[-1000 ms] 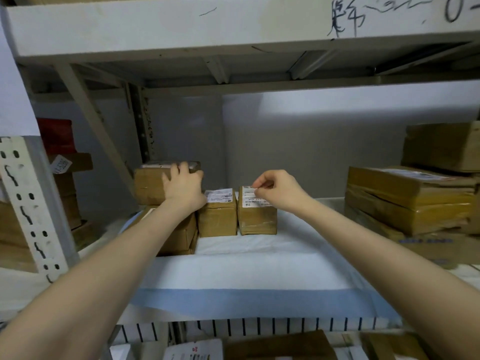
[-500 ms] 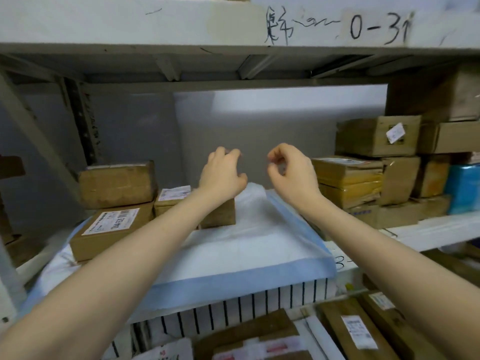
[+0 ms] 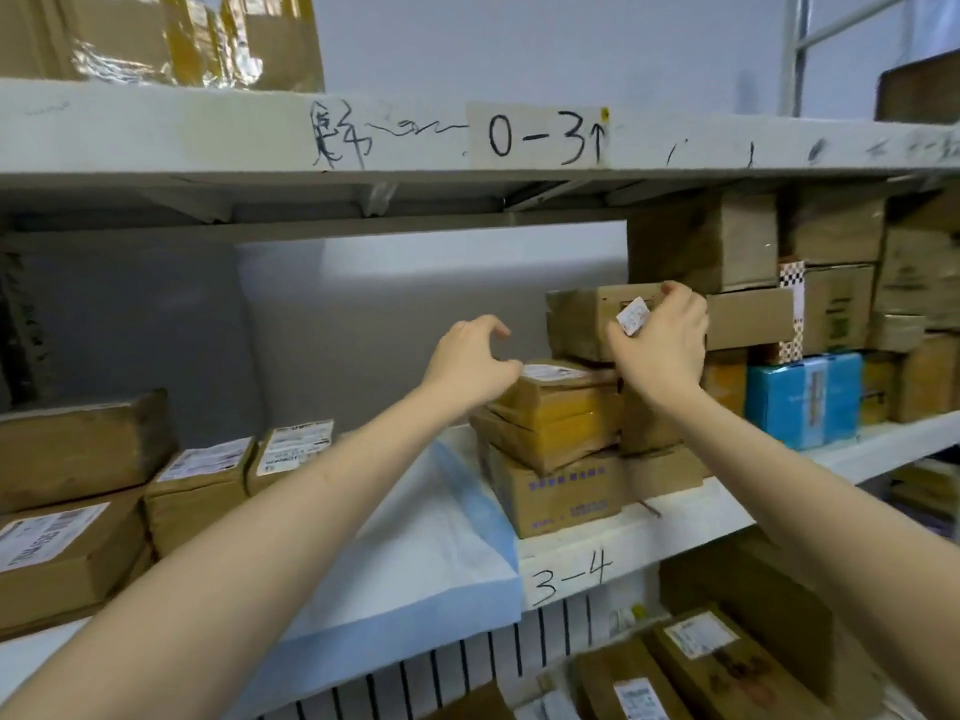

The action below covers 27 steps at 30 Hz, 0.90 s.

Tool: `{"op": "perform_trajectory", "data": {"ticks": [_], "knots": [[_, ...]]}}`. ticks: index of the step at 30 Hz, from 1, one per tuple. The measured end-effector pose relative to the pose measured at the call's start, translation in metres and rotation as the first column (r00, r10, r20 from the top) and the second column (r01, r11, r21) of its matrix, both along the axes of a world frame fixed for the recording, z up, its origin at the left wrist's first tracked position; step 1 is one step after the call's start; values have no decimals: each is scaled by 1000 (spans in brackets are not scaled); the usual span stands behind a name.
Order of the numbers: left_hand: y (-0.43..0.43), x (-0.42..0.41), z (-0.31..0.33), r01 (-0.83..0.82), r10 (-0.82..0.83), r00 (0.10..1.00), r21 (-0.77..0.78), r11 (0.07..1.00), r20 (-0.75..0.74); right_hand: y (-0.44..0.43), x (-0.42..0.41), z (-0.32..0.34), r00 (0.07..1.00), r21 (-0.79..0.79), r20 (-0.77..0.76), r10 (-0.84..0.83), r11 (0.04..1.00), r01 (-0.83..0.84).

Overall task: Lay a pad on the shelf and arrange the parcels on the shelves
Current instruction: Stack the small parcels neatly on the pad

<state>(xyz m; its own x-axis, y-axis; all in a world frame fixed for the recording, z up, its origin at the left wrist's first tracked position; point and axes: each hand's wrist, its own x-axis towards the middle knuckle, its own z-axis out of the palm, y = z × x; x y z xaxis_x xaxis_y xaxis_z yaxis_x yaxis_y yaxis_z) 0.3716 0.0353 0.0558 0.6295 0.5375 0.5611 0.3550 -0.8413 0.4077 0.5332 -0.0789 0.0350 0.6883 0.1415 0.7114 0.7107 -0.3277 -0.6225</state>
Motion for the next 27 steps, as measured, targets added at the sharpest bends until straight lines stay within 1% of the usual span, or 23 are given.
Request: {"op": "perform_trajectory", "data": {"ticks": [3,7,10,12,13,15,17,18,20,22,23,25,27], "knots": [[-15,38,9,30,-26,999,-98,995,39,-7,32,12,1000,-85,14,-6,996,8],[-31,86,15,8,3,999,-222,975,48,-9,54,21,997,-246,74,7,969,11],[-38,111,20,23,9,996,-345,938,90,-9,63,29,998,-360,36,51,932,-35],[-40,120,23,44,14,992,-446,894,127,-10,67,32,996,-387,10,87,919,-77],[-41,125,24,64,18,988,-517,853,150,-11,70,33,993,-374,10,116,922,-104],[-43,127,24,123,29,976,-654,747,217,-13,71,33,982,-311,62,180,938,-152],[-44,126,22,179,63,949,-694,698,309,-16,67,31,953,-231,160,255,949,-215],[-44,123,21,222,76,926,-698,680,369,-17,64,30,926,-186,203,320,940,-284],[-47,113,18,351,101,848,-695,627,520,-17,55,25,835,-114,258,486,874,-473],[-49,99,17,527,151,711,-663,532,686,-13,44,20,745,-102,303,594,798,-594],[-49,92,18,591,192,641,-637,495,744,-11,39,18,705,-84,319,633,760,-644],[-41,72,17,631,281,543,-606,485,791,-6,27,15,622,45,342,705,648,-760],[-30,54,18,624,329,518,-612,486,790,-1,18,14,563,196,336,755,529,-826]]}}
